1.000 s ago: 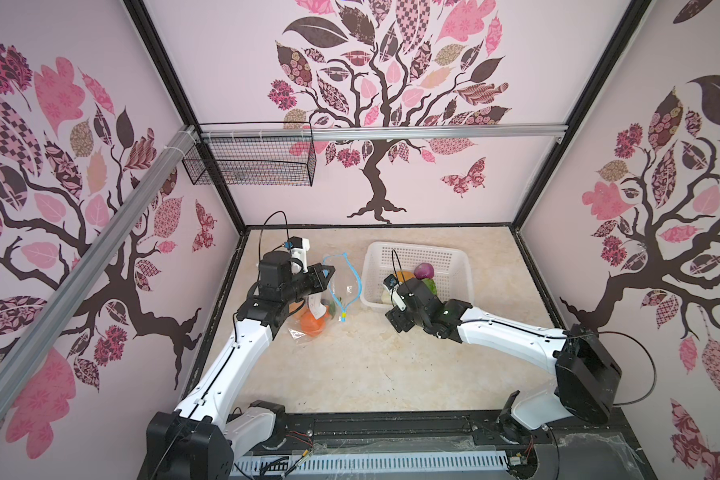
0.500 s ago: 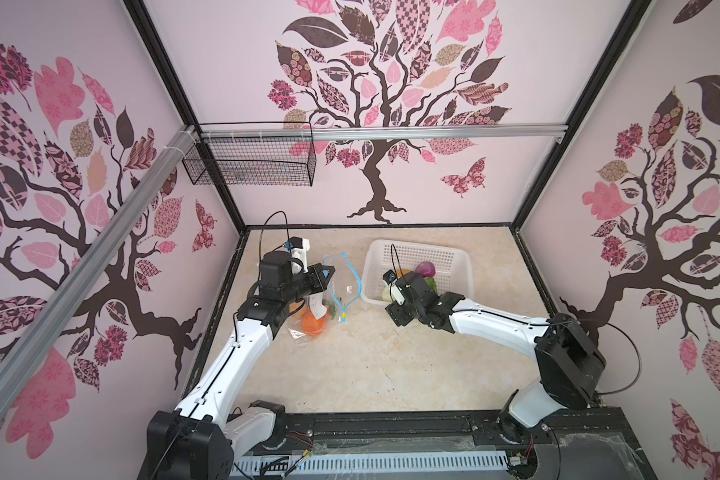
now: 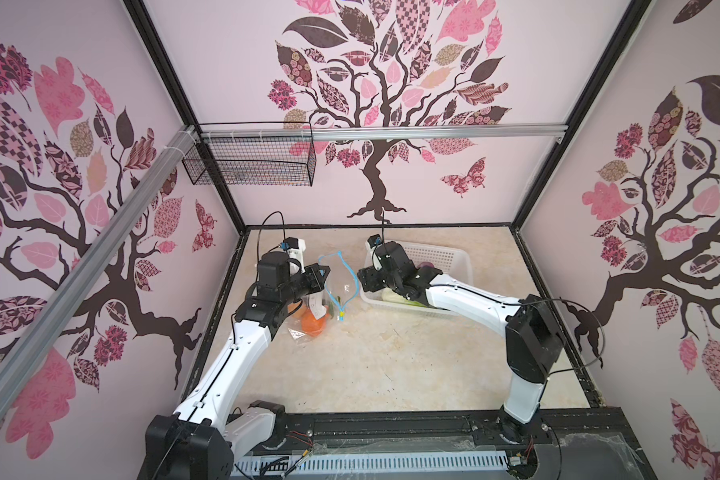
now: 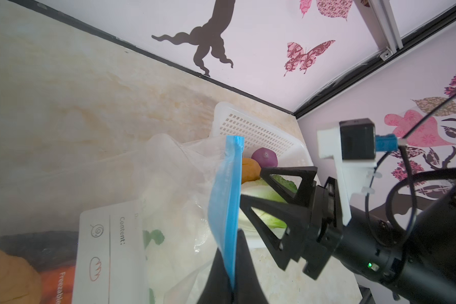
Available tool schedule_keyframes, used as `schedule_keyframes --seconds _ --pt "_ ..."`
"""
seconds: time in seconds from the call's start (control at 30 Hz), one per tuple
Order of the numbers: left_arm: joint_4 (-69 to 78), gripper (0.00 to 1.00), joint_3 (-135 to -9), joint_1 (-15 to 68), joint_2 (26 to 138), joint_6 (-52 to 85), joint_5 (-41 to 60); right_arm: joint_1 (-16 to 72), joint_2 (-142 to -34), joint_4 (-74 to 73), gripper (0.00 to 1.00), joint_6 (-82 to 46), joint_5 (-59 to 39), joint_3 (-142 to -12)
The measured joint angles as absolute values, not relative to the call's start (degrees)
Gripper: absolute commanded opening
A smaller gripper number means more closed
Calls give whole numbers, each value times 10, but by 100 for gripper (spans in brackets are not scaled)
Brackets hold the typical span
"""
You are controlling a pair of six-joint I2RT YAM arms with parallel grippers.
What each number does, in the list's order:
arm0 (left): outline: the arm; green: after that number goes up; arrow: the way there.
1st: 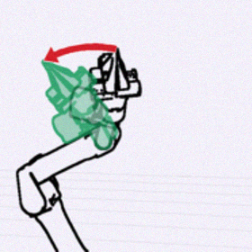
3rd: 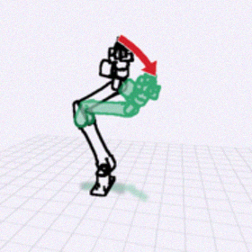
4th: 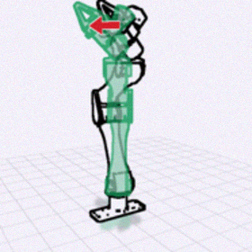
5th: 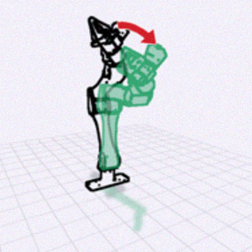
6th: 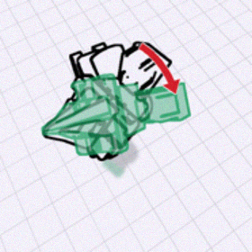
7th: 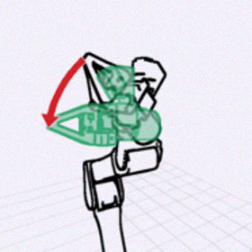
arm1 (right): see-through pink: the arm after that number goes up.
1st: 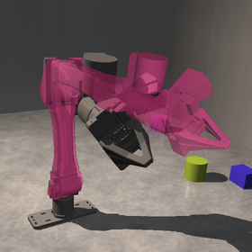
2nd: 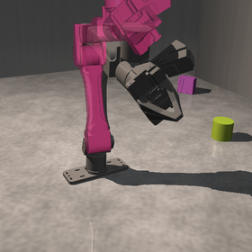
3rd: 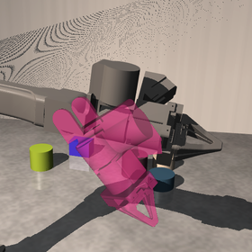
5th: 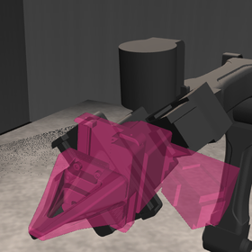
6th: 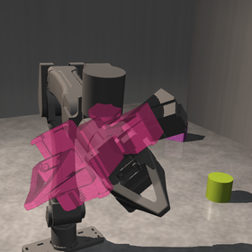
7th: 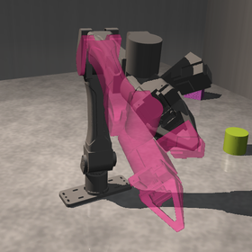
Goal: Place the food in the zip-top bag and seal the zipper
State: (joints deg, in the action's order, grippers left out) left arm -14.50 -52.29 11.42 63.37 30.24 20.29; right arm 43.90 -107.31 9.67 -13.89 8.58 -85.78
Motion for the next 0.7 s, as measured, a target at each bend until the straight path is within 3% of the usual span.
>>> schedule_keyframes --seconds 0.47,0.7 --pt "-176 0 -523 105 590 270 135 423 -1241 138 68 -205 163 -1005" --pt "-177 0 -523 105 590 269 131 415 -1320 184 50 -207 172 -1114"
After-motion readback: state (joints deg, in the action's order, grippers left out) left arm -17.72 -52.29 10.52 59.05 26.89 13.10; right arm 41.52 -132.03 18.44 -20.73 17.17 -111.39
